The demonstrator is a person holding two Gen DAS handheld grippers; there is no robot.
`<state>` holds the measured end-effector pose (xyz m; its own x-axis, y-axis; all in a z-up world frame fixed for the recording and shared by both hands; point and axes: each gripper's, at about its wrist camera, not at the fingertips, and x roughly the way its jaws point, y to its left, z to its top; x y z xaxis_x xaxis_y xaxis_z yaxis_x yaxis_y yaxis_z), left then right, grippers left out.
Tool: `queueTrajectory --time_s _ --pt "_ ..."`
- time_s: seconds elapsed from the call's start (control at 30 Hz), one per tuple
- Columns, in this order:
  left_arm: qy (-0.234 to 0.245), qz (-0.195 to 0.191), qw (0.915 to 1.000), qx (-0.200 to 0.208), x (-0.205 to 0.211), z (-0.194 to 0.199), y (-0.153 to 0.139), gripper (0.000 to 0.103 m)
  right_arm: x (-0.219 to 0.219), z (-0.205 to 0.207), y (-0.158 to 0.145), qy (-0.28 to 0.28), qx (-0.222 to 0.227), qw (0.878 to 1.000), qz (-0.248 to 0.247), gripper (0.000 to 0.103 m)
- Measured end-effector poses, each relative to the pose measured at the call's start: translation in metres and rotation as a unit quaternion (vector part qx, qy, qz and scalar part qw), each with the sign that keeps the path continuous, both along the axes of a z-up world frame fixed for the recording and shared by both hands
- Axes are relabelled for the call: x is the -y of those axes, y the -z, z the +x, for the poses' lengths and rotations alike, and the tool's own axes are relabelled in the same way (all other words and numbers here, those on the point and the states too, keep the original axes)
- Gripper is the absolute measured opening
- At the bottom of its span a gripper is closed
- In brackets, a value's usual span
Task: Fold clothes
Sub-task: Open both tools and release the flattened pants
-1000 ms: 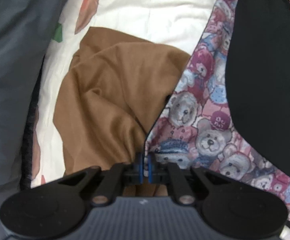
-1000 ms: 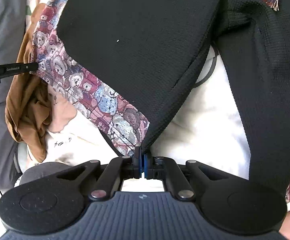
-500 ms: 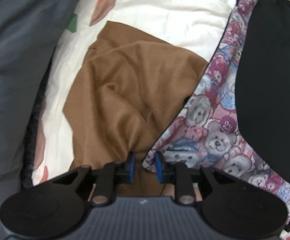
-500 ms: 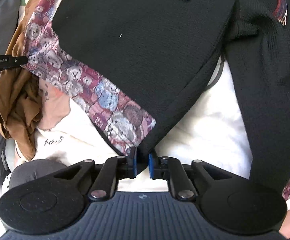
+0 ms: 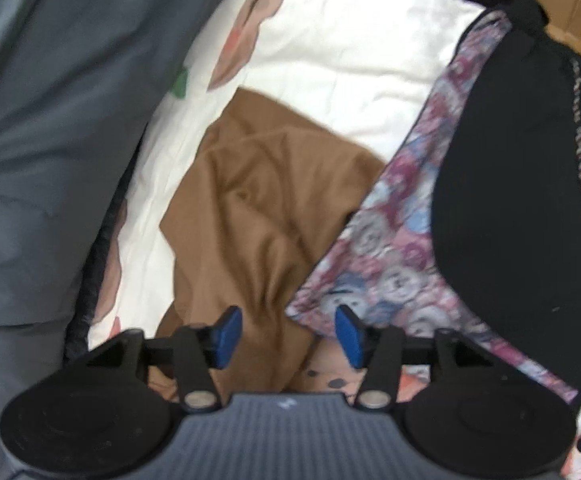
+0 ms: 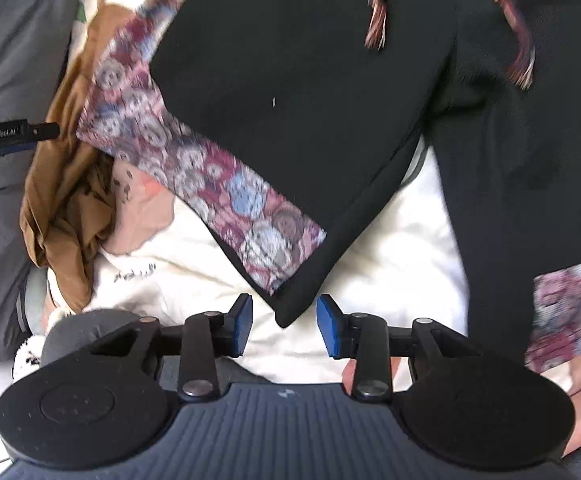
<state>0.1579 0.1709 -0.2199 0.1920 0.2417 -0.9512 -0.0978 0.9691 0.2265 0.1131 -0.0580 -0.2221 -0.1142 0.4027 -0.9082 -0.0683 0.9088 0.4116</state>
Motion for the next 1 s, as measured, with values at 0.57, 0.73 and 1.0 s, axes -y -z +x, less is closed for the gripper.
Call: queueTrajectory --time_s 0.57,0.73,1.0 --pt "0.024 -0.046 0.9984 0.022 0.119 -0.004 0.008 0.063 0.121 0.030 -0.044 0.082 0.097 0.991 -0.050 0.044" --pt "0.036 -0.059 0.9973 0.024 0.146 0.000 0.016 0.063 0.159 0.043 -0.045 0.105 0.109 0.987 -0.058 0.044" --pt "0.051 -0.073 0.9960 0.016 0.183 0.000 0.039 0.063 0.219 0.052 -0.036 0.136 0.102 0.982 -0.086 0.044"
